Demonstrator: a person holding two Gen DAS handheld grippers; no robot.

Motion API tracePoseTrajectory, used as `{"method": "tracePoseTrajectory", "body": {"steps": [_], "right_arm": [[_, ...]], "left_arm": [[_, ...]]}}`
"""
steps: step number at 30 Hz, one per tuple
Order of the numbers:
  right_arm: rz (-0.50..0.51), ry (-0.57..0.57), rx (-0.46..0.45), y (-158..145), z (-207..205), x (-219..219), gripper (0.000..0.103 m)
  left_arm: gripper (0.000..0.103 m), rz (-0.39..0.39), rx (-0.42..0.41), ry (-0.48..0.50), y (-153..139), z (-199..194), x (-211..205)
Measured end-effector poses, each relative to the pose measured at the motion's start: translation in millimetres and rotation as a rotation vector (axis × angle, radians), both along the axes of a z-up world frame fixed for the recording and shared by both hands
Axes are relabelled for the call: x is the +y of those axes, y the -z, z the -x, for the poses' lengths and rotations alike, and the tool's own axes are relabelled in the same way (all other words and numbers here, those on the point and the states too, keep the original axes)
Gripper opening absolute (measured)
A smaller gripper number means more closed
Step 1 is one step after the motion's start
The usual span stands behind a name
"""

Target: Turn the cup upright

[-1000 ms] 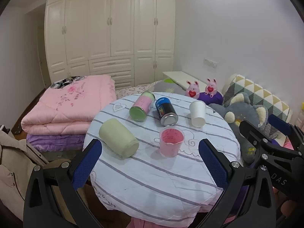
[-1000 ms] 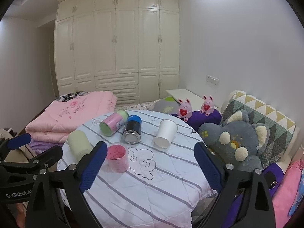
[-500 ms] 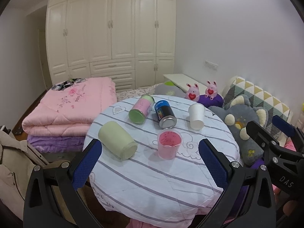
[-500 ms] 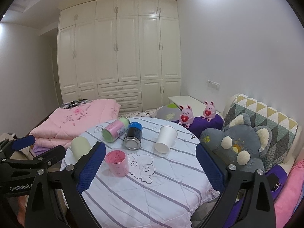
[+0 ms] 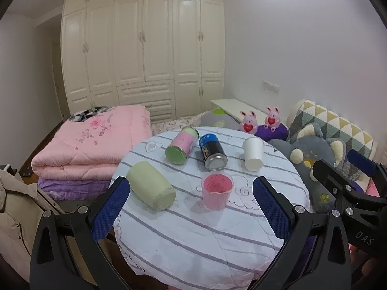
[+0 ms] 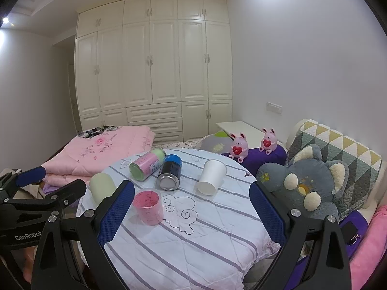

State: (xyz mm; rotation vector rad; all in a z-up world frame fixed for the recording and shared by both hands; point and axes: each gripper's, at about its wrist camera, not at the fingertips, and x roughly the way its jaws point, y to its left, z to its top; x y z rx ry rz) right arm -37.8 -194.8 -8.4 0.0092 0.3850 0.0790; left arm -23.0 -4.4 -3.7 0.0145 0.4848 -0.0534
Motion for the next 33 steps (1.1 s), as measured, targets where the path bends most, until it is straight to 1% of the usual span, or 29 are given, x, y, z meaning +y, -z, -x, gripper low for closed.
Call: {"method": "tracePoseTrajectory", "body": {"steps": [5, 19, 33], "right_arm": [[-0.005, -0.004, -0.007, -0.1, -0.1, -0.3, 0.097], [-0.009, -0.002, 0.014, 4.2, -2.5, -1.9, 0.097], [-0.013, 0.0, 0.023, 5.9, -4.6, -2.9, 0.097]], "left_arm": [[0.103, -0.02, -0.044, -0.009, -1.3, 1.5, -2.3], [0.103, -0.013, -0.013, -0.005, 6.8, -6.5, -2.1], [0.103, -0.011, -0.007, -0.009, 10.2, -9.6, -0.4]]}}
